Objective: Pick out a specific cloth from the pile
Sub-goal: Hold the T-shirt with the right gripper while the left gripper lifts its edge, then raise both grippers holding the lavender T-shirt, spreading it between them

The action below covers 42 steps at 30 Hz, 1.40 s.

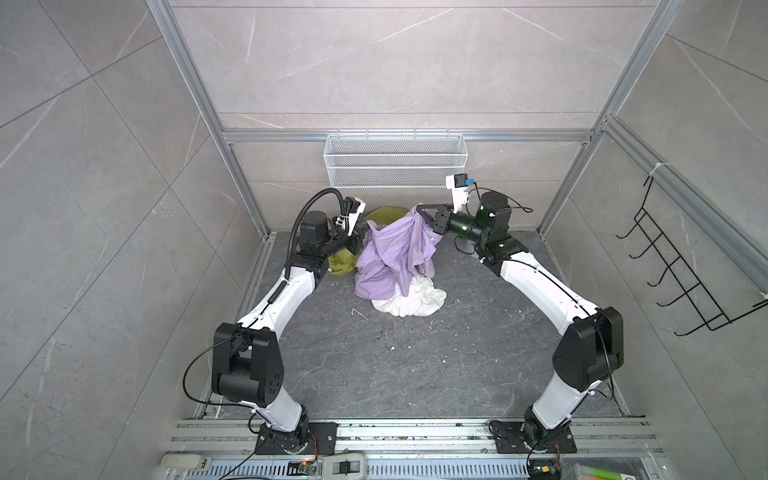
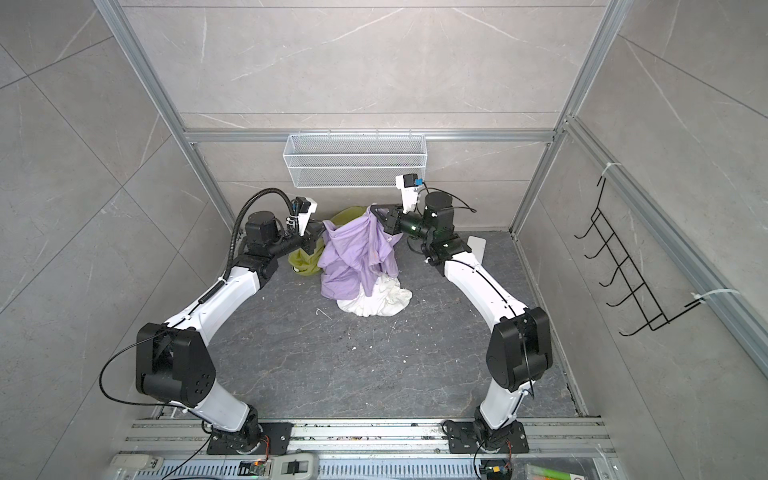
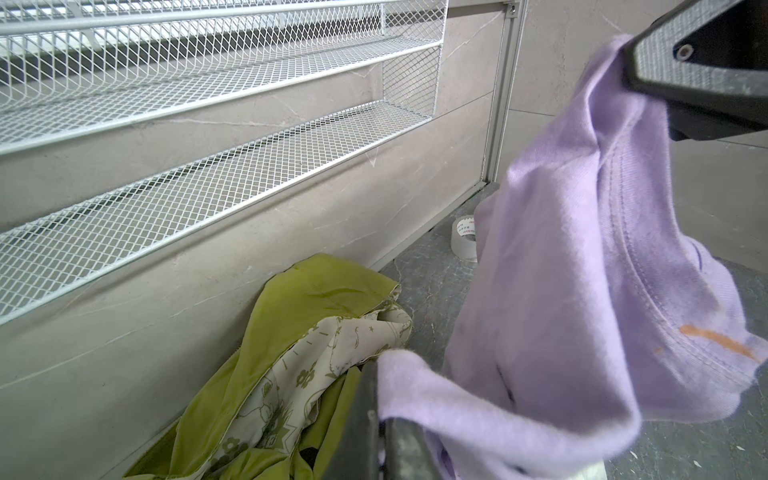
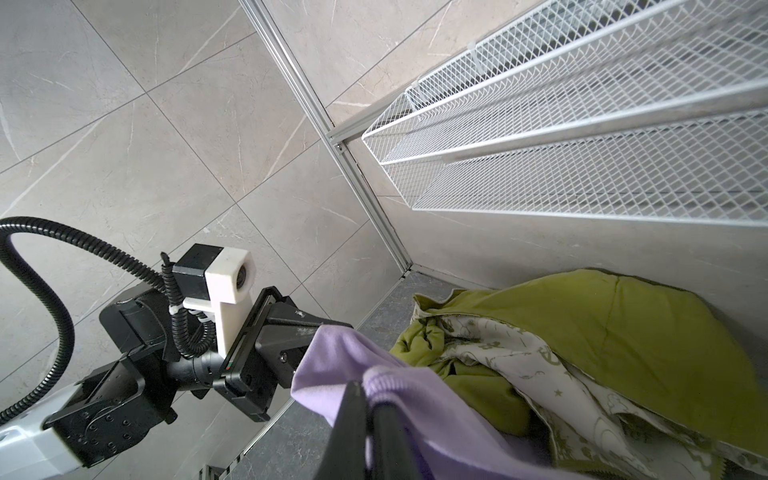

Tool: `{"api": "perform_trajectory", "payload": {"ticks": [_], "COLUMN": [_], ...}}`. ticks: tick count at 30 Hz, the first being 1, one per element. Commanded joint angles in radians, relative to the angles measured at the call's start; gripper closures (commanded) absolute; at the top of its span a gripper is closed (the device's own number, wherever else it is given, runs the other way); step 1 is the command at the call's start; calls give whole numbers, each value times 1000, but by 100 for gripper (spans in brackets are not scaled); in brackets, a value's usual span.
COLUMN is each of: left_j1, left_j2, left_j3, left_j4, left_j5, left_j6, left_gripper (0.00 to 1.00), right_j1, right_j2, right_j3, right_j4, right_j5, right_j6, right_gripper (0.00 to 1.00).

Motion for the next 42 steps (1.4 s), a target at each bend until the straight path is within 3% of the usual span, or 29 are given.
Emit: {"api": "perform_trajectory", "payload": {"ticks": [1,42], "left_j1": [-2,-25], "left_j2": [-79,-167], "left_j3": [60,70], "left_j4": [82,56], "left_j5": [10,-2], "left_j6": [22,45], "left_gripper": [100,100], "right_j1": [3,14], "right_j2": [-10,-46], "right_j3": [24,15], "right_j4": [25,14], "right_j5": [-2,3], "right_j6": [4,-5], "right_gripper": [100,100]}}
